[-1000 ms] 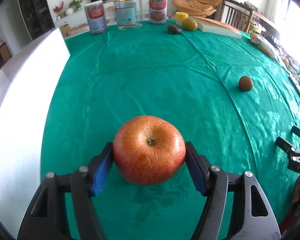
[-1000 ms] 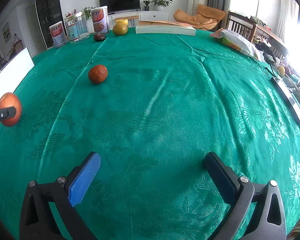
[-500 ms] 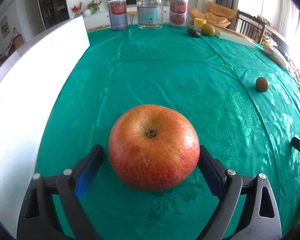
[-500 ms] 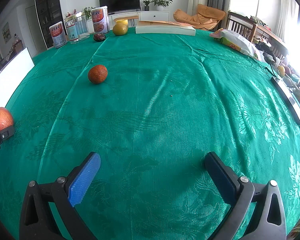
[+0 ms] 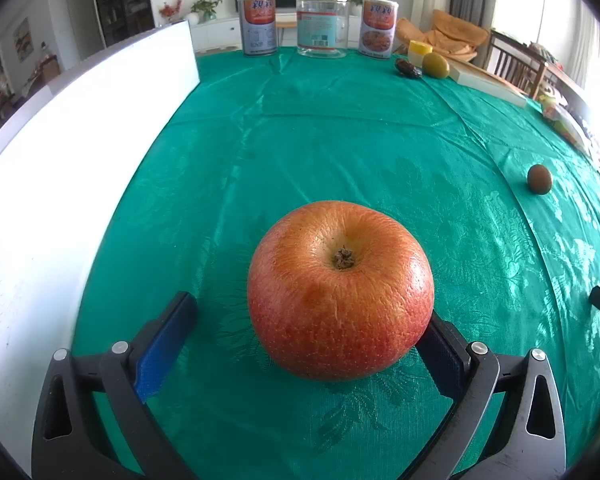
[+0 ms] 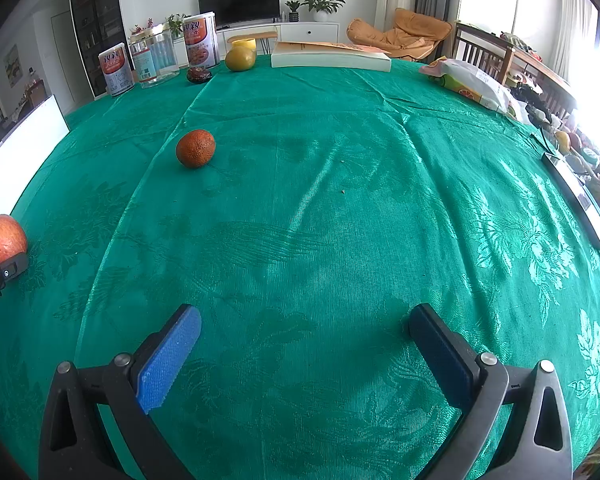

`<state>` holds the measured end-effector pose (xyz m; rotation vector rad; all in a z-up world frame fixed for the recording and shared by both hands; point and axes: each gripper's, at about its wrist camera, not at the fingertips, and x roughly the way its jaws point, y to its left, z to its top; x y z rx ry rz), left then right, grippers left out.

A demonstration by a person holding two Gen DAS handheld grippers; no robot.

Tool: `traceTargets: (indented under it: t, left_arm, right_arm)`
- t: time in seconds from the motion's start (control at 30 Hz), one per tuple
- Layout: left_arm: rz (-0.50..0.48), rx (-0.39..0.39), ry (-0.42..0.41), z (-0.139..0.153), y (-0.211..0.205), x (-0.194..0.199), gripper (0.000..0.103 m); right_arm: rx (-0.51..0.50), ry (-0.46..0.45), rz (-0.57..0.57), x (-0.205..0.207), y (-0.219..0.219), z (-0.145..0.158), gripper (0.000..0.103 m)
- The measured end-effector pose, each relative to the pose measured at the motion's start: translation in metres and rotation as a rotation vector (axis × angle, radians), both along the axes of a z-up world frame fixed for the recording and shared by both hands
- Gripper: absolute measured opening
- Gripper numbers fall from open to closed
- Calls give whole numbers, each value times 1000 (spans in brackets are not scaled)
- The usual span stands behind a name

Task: Organize fruits
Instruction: 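Reach the right gripper to the dark brown fruit by the cans and grasp it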

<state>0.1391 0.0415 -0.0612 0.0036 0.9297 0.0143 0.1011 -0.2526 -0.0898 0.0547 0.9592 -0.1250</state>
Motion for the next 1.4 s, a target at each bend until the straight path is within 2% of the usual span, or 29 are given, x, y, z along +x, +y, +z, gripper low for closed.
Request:
traceTargets:
  t: [0.77, 1.03, 1.1, 1.17, 1.23, 1.33, 1.4]
  left_arm:
    - [1, -1, 0, 0, 0, 0, 103]
    - [1, -6, 0, 0, 1, 0, 102]
    - [1, -6, 0, 0, 1, 0, 102]
    - [1, -6, 0, 0, 1, 0, 102]
    - [1, -6, 0, 0, 1, 0, 102]
    - [1, -6, 0, 0, 1, 0, 102]
    - [1, -6, 0, 0, 1, 0, 102]
  right_arm:
    - [0, 4, 3, -1, 0, 0, 103]
    - [17, 96, 121, 11, -7, 2, 103]
    - [57, 103, 125, 14, -11, 4, 103]
    - [132, 101, 137, 25, -17, 10, 103]
    - [157, 90, 140, 44, -21, 22, 103]
    - [176, 42, 155, 92, -19, 49, 103]
    - [233, 18, 164, 133, -11, 66, 103]
